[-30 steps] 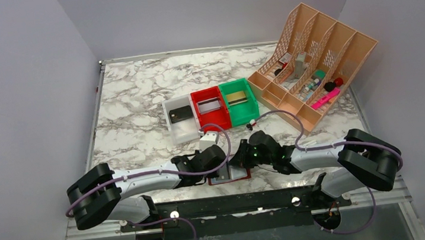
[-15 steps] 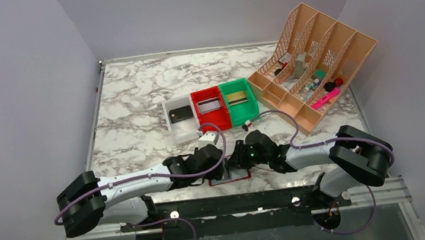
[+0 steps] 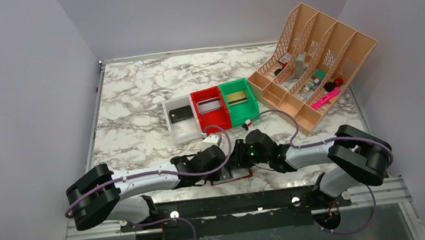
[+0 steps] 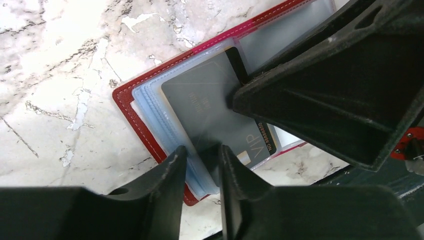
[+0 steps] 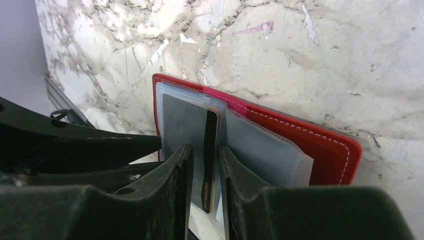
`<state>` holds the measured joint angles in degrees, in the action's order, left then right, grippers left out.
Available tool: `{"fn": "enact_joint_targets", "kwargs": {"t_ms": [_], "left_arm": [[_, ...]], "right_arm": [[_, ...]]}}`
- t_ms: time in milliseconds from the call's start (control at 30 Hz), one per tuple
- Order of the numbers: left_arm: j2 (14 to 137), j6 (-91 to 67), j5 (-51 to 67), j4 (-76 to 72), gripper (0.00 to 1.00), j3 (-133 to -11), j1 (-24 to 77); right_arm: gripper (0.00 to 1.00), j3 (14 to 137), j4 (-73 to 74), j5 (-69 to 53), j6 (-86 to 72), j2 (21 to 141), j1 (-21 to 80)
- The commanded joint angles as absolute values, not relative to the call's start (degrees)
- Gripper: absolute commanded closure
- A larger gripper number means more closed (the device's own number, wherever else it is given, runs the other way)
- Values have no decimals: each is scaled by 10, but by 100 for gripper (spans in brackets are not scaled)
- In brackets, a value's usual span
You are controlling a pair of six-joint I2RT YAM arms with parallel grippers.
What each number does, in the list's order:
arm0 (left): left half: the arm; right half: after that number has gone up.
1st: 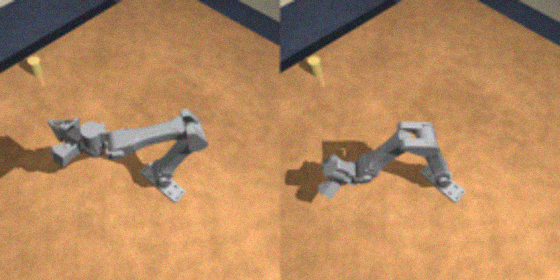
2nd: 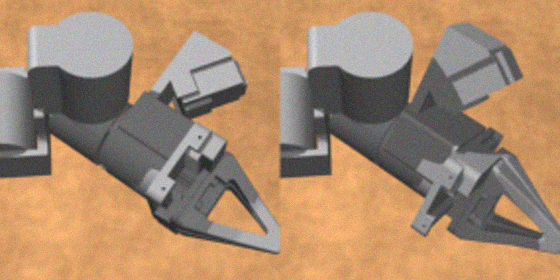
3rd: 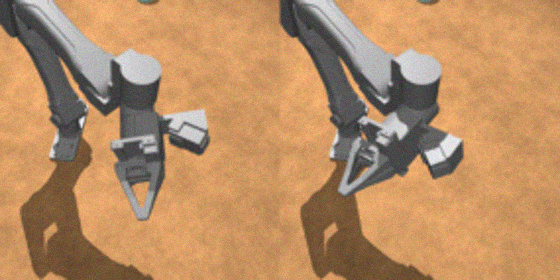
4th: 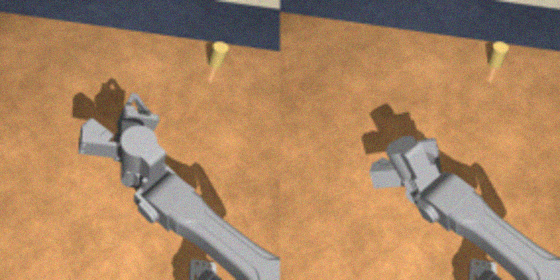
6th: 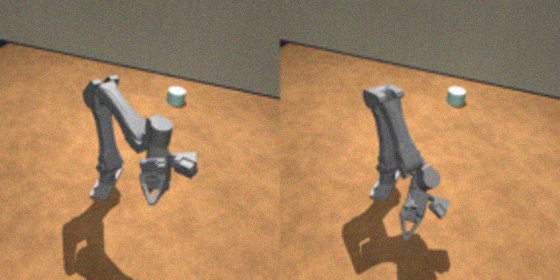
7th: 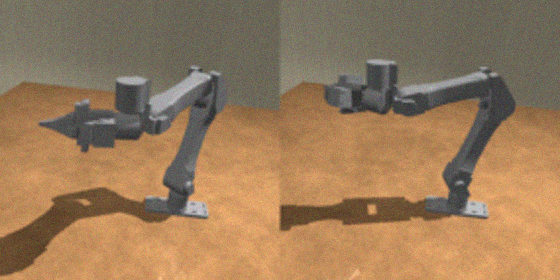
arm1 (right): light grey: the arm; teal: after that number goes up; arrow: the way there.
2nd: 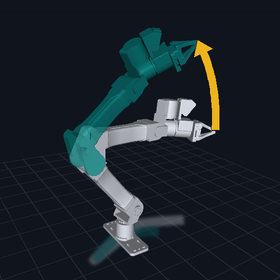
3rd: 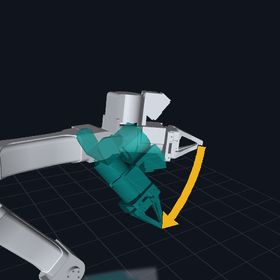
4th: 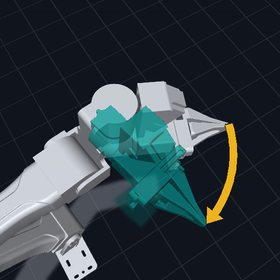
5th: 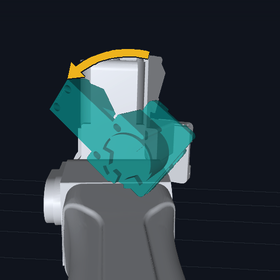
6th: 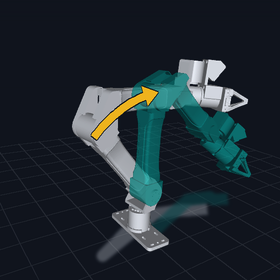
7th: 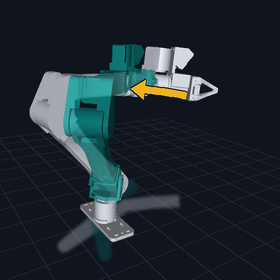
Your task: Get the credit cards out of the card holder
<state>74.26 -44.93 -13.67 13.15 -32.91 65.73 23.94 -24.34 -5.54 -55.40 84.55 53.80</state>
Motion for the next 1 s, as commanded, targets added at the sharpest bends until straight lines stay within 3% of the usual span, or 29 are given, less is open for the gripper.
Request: {"fn": "enact_joint_targets", "kwargs": {"t_ms": [0, 300, 900, 967], "left_arm": [[759, -461, -127, 119, 71, -306, 660], [753, -469, -143, 119, 88, -295, 659], [733, -474, -162, 135, 93, -287, 659], [731, -473, -159, 135, 93, -289, 659]], "right_arm": [[70, 247, -261, -89, -542, 868, 537], [99, 231, -270, -69, -543, 838, 537], [99, 188, -252, -52, -544, 773, 509], [91, 193, -241, -51, -545, 774, 509]]}}
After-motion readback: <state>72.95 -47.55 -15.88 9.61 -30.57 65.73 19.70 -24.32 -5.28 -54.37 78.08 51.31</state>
